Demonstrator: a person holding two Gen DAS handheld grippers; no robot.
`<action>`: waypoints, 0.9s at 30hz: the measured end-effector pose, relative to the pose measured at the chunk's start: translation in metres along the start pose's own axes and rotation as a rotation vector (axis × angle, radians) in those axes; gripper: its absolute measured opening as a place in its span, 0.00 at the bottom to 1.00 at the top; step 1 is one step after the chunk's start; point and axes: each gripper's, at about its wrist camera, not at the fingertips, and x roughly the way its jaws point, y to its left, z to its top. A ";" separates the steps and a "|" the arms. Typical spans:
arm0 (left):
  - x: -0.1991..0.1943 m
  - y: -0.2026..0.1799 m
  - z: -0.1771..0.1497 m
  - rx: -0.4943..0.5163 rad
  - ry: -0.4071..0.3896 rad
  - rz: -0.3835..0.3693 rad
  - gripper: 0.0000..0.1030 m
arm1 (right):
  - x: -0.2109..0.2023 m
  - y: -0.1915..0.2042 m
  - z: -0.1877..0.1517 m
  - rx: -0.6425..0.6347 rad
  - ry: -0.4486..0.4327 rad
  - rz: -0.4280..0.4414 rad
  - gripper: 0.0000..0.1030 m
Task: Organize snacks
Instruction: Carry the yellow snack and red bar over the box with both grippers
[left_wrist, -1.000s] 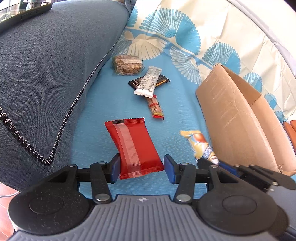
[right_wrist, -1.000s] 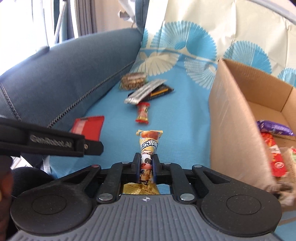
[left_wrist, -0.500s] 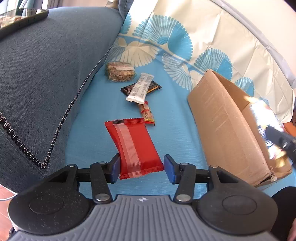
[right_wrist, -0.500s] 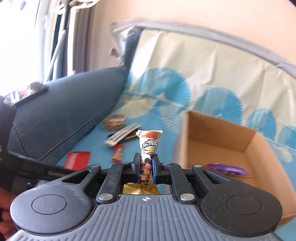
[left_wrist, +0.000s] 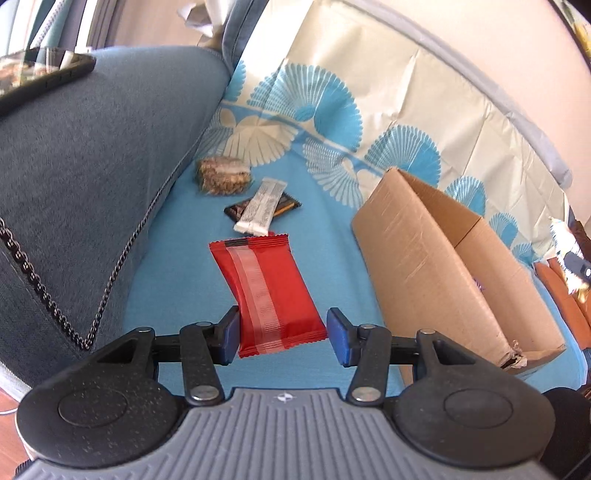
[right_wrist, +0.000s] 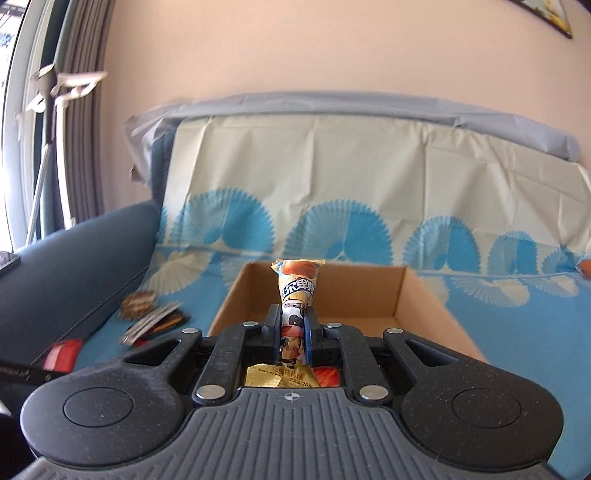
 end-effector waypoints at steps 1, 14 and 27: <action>-0.002 -0.002 -0.001 0.007 -0.006 -0.004 0.52 | 0.000 -0.009 0.001 0.007 -0.013 -0.007 0.12; -0.009 -0.025 0.004 0.003 -0.033 0.034 0.52 | 0.006 -0.071 -0.025 0.201 -0.026 -0.036 0.12; 0.000 -0.115 0.045 0.081 -0.070 -0.057 0.52 | 0.018 -0.077 -0.028 0.228 -0.035 0.004 0.12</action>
